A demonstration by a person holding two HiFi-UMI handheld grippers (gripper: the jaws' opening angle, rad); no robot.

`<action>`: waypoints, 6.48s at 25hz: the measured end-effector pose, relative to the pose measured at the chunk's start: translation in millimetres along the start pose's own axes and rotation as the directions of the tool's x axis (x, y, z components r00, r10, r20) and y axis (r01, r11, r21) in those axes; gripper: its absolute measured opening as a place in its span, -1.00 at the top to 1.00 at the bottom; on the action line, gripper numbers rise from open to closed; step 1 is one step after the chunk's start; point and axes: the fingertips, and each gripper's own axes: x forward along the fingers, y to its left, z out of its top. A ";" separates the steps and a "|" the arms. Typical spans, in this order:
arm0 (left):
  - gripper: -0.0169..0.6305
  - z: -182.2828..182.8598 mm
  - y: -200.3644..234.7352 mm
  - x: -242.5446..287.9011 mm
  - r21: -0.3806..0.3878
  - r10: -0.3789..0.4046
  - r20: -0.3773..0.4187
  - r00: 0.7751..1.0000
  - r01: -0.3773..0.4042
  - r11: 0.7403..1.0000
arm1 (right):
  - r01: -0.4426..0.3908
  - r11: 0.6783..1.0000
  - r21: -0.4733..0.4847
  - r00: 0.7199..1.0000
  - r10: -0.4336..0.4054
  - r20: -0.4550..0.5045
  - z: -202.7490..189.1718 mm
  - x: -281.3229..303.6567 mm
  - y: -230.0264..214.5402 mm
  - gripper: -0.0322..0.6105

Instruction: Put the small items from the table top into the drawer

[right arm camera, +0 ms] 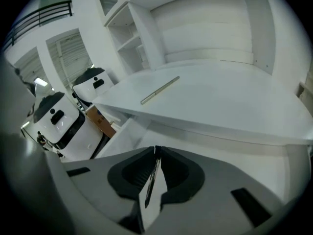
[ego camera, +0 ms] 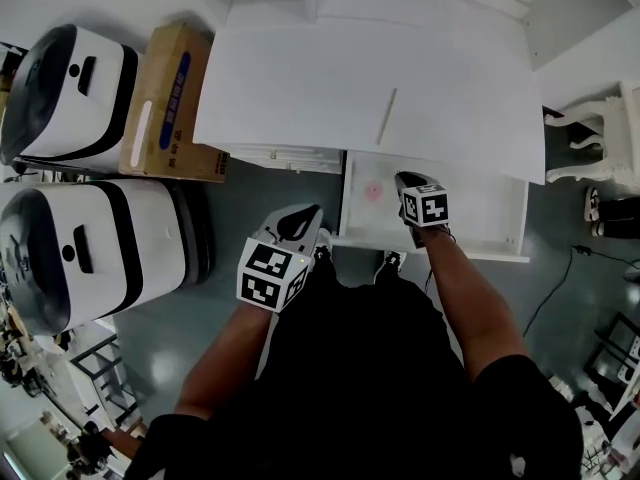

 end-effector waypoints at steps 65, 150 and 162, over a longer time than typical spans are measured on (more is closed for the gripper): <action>0.91 35.3 -11.0 -1.3 0.085 -0.090 0.093 0.992 0.082 0.993 | -0.162 0.984 0.070 0.940 0.132 0.316 73.1 -163.2 68.6 0.76; 0.91 3.1 67.9 -27.9 -0.043 0.057 0.052 0.997 -0.055 0.998 | 0.158 0.947 0.279 0.981 -0.183 0.063 137.1 43.2 -18.2 0.76; 0.91 5.3 49.7 -23.5 -0.019 0.041 0.058 0.997 -0.040 0.999 | 0.041 0.952 0.303 0.986 -0.087 0.139 125.5 11.8 -13.3 0.76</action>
